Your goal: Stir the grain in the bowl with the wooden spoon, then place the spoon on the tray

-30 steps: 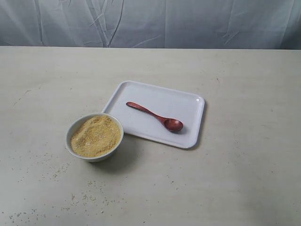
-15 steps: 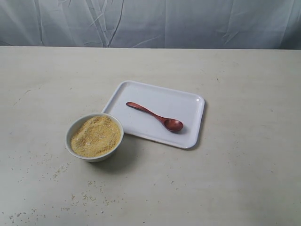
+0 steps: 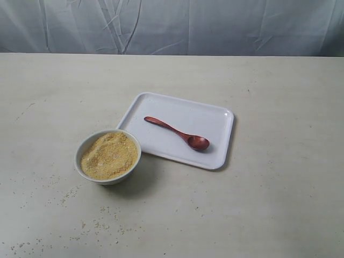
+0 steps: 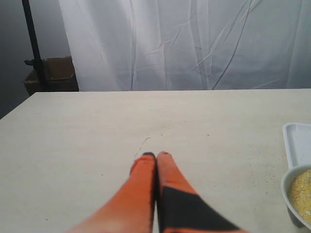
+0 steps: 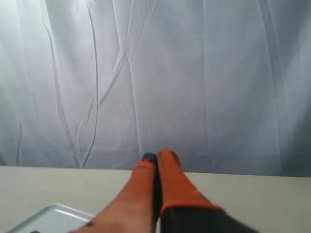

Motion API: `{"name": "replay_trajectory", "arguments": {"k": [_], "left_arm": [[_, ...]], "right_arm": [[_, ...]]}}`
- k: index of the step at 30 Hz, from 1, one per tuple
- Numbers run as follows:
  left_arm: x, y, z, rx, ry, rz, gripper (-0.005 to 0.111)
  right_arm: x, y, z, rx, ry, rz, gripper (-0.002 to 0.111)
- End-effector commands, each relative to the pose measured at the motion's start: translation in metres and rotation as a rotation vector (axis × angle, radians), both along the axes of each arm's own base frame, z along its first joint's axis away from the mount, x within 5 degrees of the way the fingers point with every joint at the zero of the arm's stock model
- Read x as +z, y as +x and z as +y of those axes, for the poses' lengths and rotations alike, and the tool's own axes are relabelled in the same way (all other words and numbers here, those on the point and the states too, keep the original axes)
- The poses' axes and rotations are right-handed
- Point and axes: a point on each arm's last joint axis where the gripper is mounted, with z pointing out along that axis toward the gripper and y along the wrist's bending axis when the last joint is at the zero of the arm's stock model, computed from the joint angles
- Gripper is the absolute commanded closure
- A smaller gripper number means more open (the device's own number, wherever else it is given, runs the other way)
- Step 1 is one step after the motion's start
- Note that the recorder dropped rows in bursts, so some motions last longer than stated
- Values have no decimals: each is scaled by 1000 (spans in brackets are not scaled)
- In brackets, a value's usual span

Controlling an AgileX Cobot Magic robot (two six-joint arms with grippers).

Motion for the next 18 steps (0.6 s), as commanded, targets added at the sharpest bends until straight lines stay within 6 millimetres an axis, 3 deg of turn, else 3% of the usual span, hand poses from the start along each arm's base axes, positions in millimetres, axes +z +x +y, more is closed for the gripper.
{"name": "replay_trajectory", "arguments": {"k": [1,3,7,18], "left_arm": [[-1,0,0,1,0,-7,106],[-1,0,0,1,0,-7,106],[-1,0,0,1,0,-7,106],[-1,0,0,1,0,-7,106]], "right_arm": [[-35,8,0,-16,-75,84,108],[-54,11,1,-14,-85,141,108],[-74,9,1,-4,-121,324,108],[-74,9,1,-3,-116,323,108]]}}
